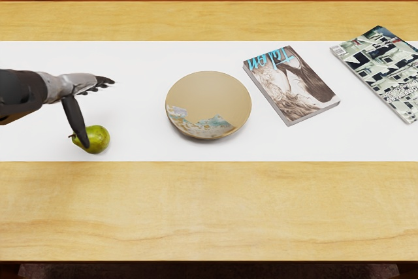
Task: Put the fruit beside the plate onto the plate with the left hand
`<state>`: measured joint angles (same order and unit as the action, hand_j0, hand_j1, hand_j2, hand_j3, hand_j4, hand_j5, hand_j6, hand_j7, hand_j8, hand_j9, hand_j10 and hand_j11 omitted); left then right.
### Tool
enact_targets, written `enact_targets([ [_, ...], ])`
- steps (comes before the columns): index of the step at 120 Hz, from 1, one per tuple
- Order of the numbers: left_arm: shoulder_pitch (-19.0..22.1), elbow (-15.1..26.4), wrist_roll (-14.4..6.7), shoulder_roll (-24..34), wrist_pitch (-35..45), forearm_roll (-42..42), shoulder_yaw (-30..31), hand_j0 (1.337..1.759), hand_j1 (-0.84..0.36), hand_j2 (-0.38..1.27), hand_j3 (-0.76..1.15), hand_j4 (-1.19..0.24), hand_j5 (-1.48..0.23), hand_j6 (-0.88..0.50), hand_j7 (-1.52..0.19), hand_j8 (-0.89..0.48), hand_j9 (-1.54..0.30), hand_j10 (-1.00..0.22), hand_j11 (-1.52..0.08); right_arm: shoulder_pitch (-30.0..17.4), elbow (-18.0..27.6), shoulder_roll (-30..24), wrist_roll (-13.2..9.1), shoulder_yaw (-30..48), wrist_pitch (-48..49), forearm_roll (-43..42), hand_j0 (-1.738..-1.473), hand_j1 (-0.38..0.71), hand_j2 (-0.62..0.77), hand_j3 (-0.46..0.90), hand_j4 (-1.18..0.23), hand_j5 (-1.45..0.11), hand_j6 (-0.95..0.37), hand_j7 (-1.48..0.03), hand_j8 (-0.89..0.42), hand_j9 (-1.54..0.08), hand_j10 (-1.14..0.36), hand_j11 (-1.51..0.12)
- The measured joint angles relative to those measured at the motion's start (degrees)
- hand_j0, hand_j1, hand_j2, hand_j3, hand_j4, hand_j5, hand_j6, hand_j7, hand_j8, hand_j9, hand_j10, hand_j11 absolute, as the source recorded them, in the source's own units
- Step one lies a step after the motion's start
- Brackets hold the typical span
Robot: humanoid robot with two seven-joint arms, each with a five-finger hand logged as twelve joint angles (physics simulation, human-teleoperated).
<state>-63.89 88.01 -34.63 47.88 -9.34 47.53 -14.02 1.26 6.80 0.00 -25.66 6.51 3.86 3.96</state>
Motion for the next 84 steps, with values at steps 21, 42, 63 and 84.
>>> enact_targets([
  [21,1.25,7.66,-0.30,3.74,7.93,2.35,3.35,1.658,0.31,0.01,0.00,-0.04,-0.04,-0.04,-0.04,-0.04,-0.04,-0.04,-0.04,0.57,0.01,0.00,0.00,0.01,0.01,0.00,-1.658,-0.35,0.00,0.00,0.00,0.00,0.00,0.00,0.00,0.00,0.00,0.00],
  [42,3.63,10.20,-0.36,1.87,14.39,7.51,6.57,1.658,0.31,0.01,0.00,-0.04,-0.05,-0.04,-0.05,-0.04,-0.05,-0.04,-0.05,0.92,0.01,0.00,0.00,0.00,0.01,0.00,-1.658,-0.35,0.00,0.00,0.00,0.00,0.00,0.00,0.00,0.00,0.00,0.00],
  [63,6.00,7.74,-0.37,-3.30,18.78,11.96,7.29,1.658,0.30,0.01,0.00,-0.05,-0.06,-0.05,-0.06,-0.05,-0.06,-0.05,-0.06,1.00,0.03,0.00,0.00,0.00,0.01,0.00,-1.658,-0.35,0.00,0.00,0.00,0.00,0.00,0.00,0.00,0.00,0.00,0.00],
  [84,6.85,5.62,-0.37,-3.45,21.03,14.49,7.45,1.658,0.29,0.01,0.00,-0.06,-0.07,-0.06,-0.07,-0.06,-0.07,-0.06,-0.07,1.02,0.03,0.00,0.00,0.00,0.01,0.00,-1.658,-0.35,0.00,0.00,0.00,0.00,0.00,0.00,0.00,0.00,0.00,0.00],
])
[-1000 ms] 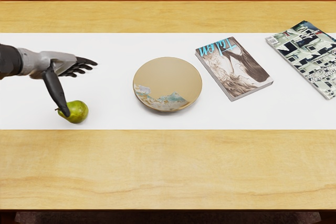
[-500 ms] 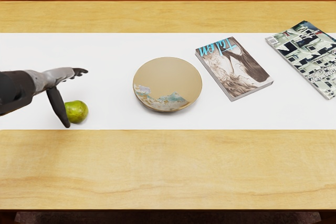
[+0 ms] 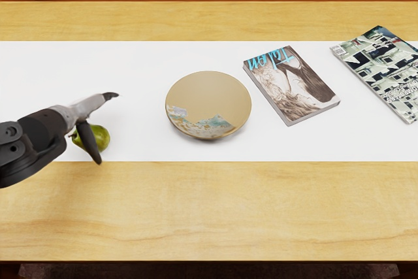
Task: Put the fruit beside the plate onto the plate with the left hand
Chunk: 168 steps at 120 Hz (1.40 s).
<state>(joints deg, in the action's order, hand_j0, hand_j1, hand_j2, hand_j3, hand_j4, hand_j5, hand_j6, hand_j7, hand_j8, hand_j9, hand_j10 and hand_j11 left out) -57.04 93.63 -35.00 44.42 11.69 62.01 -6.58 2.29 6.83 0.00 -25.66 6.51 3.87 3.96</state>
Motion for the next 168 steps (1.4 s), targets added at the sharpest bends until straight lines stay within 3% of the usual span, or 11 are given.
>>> enact_targets([
  [48,1.32,-1.42,0.00,-0.40,3.20,0.78,1.09,1.658,0.23,0.02,0.00,-0.11,-0.13,-0.11,-0.13,-0.11,-0.13,-0.11,-0.13,0.33,0.03,0.00,-0.02,0.00,0.00,0.00,-1.658,-0.35,0.00,0.00,0.00,0.00,0.00,0.00,0.00,0.00,0.00,0.00],
  [168,2.56,0.67,0.00,1.72,6.07,0.69,2.53,1.658,-0.06,0.07,0.00,-0.35,-0.45,-0.35,-0.45,-0.35,-0.45,-0.35,-0.45,0.87,0.02,0.00,-0.05,0.00,0.00,0.00,-1.658,-0.35,0.00,0.00,0.00,0.00,0.00,0.00,0.00,0.00,0.00,0.00],
])
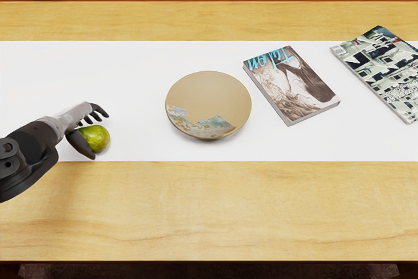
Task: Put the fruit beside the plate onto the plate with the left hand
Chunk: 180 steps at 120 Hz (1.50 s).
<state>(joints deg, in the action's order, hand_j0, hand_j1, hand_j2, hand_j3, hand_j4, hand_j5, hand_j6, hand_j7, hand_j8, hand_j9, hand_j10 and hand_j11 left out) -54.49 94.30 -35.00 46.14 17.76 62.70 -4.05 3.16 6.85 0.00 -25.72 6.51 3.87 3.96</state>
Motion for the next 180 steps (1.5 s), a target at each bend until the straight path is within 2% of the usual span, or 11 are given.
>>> enact_targets([
  [13,0.28,0.00,0.00,0.05,0.03,0.03,-0.01,1.658,-0.09,0.07,0.00,-0.37,-0.48,-0.37,-0.48,-0.37,-0.48,-0.37,-0.48,0.00,0.00,0.00,0.00,0.00,0.00,0.00,-1.658,-0.35,0.00,0.00,0.00,0.00,0.00,0.00,0.00,0.00,0.00,0.00],
  [25,0.35,-0.05,0.01,0.07,0.10,0.06,-0.04,1.658,-0.13,0.14,0.00,-0.39,-0.51,-0.39,-0.51,-0.39,-0.51,-0.39,-0.51,0.01,0.00,0.00,-0.02,0.00,0.00,0.00,-1.658,-0.35,0.00,0.00,0.00,0.00,0.00,0.00,0.00,0.00,0.00,0.00],
  [69,0.18,-0.07,-0.01,0.18,0.12,-0.08,-0.11,1.658,-0.18,0.16,0.00,-0.46,-0.60,-0.46,-0.60,-0.46,-0.60,-0.46,-0.60,0.09,0.00,0.00,-0.04,0.00,0.00,0.00,-1.658,-0.35,0.00,0.00,0.00,0.00,0.00,0.00,0.00,0.00,0.00,0.00],
  [95,-0.09,-0.16,-0.02,0.13,-0.06,-0.55,-0.18,1.658,-0.22,0.23,0.00,-0.51,-0.67,-0.42,-0.66,-0.51,-0.66,-0.51,-0.66,0.31,-0.01,0.00,-0.08,0.00,0.00,0.00,-1.658,-0.35,0.00,0.00,0.00,0.00,0.00,0.00,0.00,0.00,0.00,0.00],
  [116,-0.13,-0.23,-0.02,0.17,-0.16,-0.80,-0.51,1.657,-0.23,0.26,0.00,-0.51,-0.74,-0.39,-0.73,-0.48,-0.73,-0.56,-0.73,0.37,-0.01,0.00,-0.11,0.00,0.00,0.00,-1.658,-0.35,0.00,0.00,0.00,0.00,0.00,0.00,0.00,0.00,0.00,0.00],
  [145,-0.27,-0.28,-0.02,0.97,-0.49,-0.84,-0.86,1.655,-0.19,0.20,0.00,-0.50,-0.82,-0.38,-0.81,-0.47,-0.80,-0.61,-0.80,0.43,0.00,0.00,-0.17,0.00,0.00,0.00,-1.658,-0.35,0.00,0.00,0.00,0.00,0.00,0.00,0.00,0.00,0.00,0.00],
  [180,-5.18,-0.36,-0.06,1.02,-2.69,-2.77,-1.50,1.655,-0.26,0.28,0.00,-0.43,-0.88,-0.30,-0.86,-0.40,-0.85,-0.64,-0.85,0.70,0.00,0.00,-0.21,0.02,0.00,0.00,-1.658,-0.35,0.00,0.00,0.00,0.00,0.00,0.00,0.00,0.00,0.00,0.00],
])
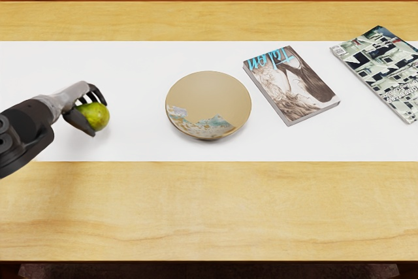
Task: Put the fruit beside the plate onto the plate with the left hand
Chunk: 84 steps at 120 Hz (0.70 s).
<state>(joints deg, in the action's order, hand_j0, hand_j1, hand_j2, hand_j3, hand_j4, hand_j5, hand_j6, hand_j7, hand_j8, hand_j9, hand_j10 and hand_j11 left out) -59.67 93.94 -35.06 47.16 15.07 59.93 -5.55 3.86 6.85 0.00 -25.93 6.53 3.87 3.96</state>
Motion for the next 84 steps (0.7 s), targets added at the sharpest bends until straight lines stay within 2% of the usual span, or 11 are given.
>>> enact_targets([
  [20,-1.90,-0.65,0.00,-0.36,-3.41,-1.81,-1.76,1.655,-0.29,0.32,0.00,-0.40,-0.89,-0.27,-0.87,-0.37,-0.86,-0.64,-0.86,0.12,0.00,0.00,0.00,0.00,0.00,0.00,-1.658,-0.35,0.00,0.00,0.00,0.00,0.00,0.00,0.00,0.00,0.00,0.00],
  [42,-7.25,-2.17,0.02,-1.02,-8.72,-4.08,-3.84,1.655,-0.27,0.29,0.00,-0.42,-0.91,-0.29,-0.88,-0.38,-0.88,-0.65,-0.88,0.16,0.00,0.00,0.00,0.04,0.00,0.02,-1.658,-0.35,0.00,0.00,0.00,0.00,0.00,0.00,0.00,0.00,0.00,0.00],
  [48,-7.55,-2.63,0.03,-2.41,-10.08,-4.81,-4.24,1.655,-0.26,0.29,0.00,-0.42,-0.92,-0.28,-0.89,-0.38,-0.88,-0.65,-0.88,0.17,0.00,0.00,0.00,0.01,0.00,0.03,-1.658,-0.35,0.00,0.00,0.00,0.00,0.00,0.00,0.00,0.00,0.00,0.00],
  [49,-7.56,-2.73,0.04,-2.50,-10.26,-4.95,-4.34,1.655,-0.25,0.28,0.00,-0.43,-0.91,-0.32,-0.89,-0.38,-0.88,-0.65,-0.88,0.17,0.00,0.00,0.00,0.02,0.00,0.03,-1.658,-0.35,0.00,0.00,0.00,0.00,0.00,0.00,0.00,0.00,0.00,0.00],
  [66,-7.69,-4.32,0.04,-4.40,-14.57,-5.93,-7.21,1.654,-0.25,0.29,0.00,-0.44,-0.94,-0.28,-0.90,-0.38,-0.89,-0.64,-0.89,0.26,0.00,0.00,0.00,0.01,0.00,0.04,-1.658,-0.35,0.00,0.00,0.00,0.00,0.00,0.00,0.00,0.00,0.00,0.00],
  [84,-10.97,-5.49,0.04,-6.38,-17.99,-7.88,-9.03,1.654,-0.26,0.33,0.00,-0.44,-0.96,-0.29,-0.92,-0.37,-0.92,-0.64,-0.91,0.55,0.00,0.00,0.00,0.05,0.00,0.04,-1.658,-0.35,0.00,0.00,0.00,0.00,0.00,0.00,0.00,0.00,0.00,0.00],
])
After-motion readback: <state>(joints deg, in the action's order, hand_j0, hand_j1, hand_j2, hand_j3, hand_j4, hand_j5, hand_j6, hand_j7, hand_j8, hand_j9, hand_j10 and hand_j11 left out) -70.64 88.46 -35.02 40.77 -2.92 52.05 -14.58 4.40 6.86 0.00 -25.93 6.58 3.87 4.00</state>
